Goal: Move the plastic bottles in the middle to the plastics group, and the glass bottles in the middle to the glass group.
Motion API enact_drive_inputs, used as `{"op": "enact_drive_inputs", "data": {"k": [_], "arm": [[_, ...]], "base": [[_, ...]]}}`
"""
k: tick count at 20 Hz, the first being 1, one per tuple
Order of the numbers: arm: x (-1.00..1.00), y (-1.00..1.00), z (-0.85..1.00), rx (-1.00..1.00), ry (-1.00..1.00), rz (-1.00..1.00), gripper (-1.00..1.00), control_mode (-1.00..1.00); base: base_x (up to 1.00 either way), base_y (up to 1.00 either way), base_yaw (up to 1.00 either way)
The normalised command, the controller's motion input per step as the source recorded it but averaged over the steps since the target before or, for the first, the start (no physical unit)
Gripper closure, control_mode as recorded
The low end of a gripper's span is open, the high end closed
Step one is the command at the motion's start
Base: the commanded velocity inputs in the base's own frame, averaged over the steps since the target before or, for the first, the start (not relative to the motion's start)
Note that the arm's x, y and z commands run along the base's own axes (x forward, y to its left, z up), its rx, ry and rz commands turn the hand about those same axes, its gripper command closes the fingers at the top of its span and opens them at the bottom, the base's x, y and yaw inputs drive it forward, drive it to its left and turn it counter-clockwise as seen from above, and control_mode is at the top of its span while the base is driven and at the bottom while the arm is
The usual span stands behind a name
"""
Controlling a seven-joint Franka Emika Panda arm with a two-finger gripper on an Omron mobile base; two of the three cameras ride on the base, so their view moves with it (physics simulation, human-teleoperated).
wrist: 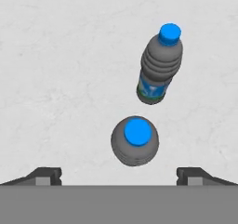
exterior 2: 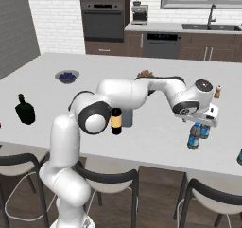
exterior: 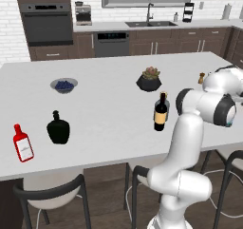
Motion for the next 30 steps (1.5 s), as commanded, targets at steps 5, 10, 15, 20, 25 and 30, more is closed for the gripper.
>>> {"op": "enact_drive_inputs", "data": {"k": [5, 10, 15, 20, 25, 30], "arm": [[-0.66, 0.42, 0.31, -0.02, 0.0, 0.03, -1.0, -1.0], [-0.66, 0.37, 0.0, 0.0, 0.0, 0.11, -1.0, -1.0], [-0.43, 0.49, 0.0, 0.0, 0.03, 0.11, -1.0, -1.0], [0.0, 0.99, 0.04, -0.04, 0.04, 0.01, -1.0, -1.0], [0.0, 1.0, 0.29, 0.0, -0.02, 0.0, -1.0, -1.0], [-0.24, 0.98, 0.65, 0.0, -0.06, 0.0, -1.0, -1.0]], "base": [[0.0, 0.0, 0.0], [0.0, 0.0, 0.0], [0.0, 0.0, 0.0], [0.0, 0.0, 0.0], [0.0, 0.0, 0.0], [0.0, 0.0, 0.0]]}}
